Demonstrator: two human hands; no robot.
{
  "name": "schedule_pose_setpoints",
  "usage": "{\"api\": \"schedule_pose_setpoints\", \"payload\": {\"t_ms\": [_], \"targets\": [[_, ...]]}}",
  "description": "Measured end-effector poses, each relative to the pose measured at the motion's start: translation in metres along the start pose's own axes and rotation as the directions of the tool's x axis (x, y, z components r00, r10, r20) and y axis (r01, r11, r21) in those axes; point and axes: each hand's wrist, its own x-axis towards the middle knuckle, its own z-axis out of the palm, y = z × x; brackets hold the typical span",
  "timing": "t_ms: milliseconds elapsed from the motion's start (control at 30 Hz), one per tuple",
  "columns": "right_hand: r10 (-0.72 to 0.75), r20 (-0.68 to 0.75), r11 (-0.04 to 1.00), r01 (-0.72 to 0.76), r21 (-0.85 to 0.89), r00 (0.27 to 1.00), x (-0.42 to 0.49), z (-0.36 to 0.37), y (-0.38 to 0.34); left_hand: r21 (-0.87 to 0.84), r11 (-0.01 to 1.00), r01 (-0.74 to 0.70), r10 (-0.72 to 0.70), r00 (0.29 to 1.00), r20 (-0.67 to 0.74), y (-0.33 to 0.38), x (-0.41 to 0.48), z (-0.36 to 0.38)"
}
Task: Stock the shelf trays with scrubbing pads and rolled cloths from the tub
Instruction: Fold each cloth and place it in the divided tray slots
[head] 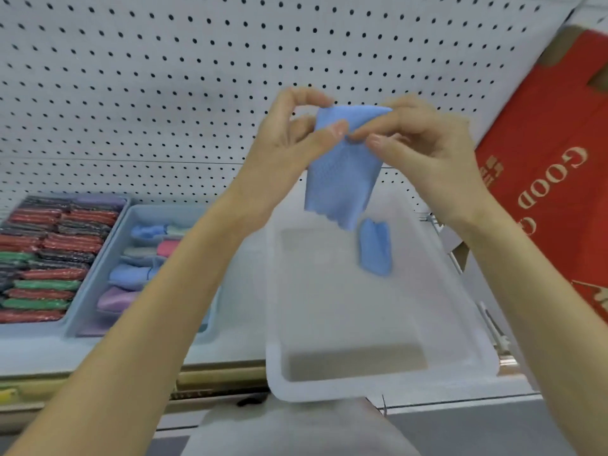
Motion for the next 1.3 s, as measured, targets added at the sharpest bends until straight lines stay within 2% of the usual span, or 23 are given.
{"api": "schedule_pose_setpoints", "payload": {"t_ms": [67,133,300,367,433,533,567,700,867,1067,1167,1300], "targets": [[0.018,-0.043,0.995,-0.014,0.098,0.999,-0.002,0.011,-0.005,-0.102,0.989,0.110,-0.107,0.993,0.041,-0.006,-0.012,-0.005],[0.053,-0.035,0.975,-0.044,0.218,0.998,-0.002,0.020,-0.008,-0.127,0.971,0.202,-0.186,0.975,0.121,-0.013,-0.026,-0.010],[0.131,0.094,0.899,-0.158,0.409,0.987,-0.015,0.049,-0.015,-0.256,0.920,0.296,-0.237,0.942,0.240,-0.024,-0.058,-0.013],[0.180,0.086,0.894,-0.200,0.400,0.980,-0.024,0.060,-0.016,-0.266,0.908,0.325,-0.273,0.937,0.217,-0.026,-0.067,-0.012],[0.242,0.013,0.911,-0.232,0.342,0.970,-0.032,0.068,-0.013,-0.265,0.902,0.341,-0.325,0.940,0.105,-0.029,-0.073,-0.013],[0.360,-0.258,0.928,-0.314,0.200,0.897,-0.048,0.077,-0.011,-0.226,0.913,0.338,-0.361,0.930,-0.066,-0.039,-0.080,-0.018],[0.398,-0.302,0.915,-0.352,0.197,0.866,-0.056,0.080,-0.011,-0.230,0.910,0.346,-0.376,0.921,-0.103,-0.042,-0.083,-0.019],[0.554,-0.168,0.823,-0.506,0.257,0.816,-0.085,0.106,-0.009,-0.297,0.882,0.366,-0.434,0.877,-0.207,-0.058,-0.095,-0.014],[0.619,-0.178,0.784,-0.586,0.207,0.765,-0.095,0.125,0.007,-0.286,0.870,0.402,-0.475,0.840,-0.263,-0.071,-0.105,-0.007],[0.756,-0.024,0.604,-0.682,0.412,0.655,-0.104,0.123,0.018,-0.336,0.814,0.474,-0.552,0.810,-0.197,-0.080,-0.112,-0.010],[0.763,-0.023,0.620,-0.723,0.306,0.645,-0.108,0.121,0.023,-0.370,0.787,0.493,-0.576,0.803,-0.153,-0.084,-0.113,-0.011],[0.725,-0.051,0.688,-0.718,0.106,0.687,-0.112,0.112,0.029,-0.364,0.771,0.523,-0.599,0.789,-0.137,-0.087,-0.111,-0.010]]}}
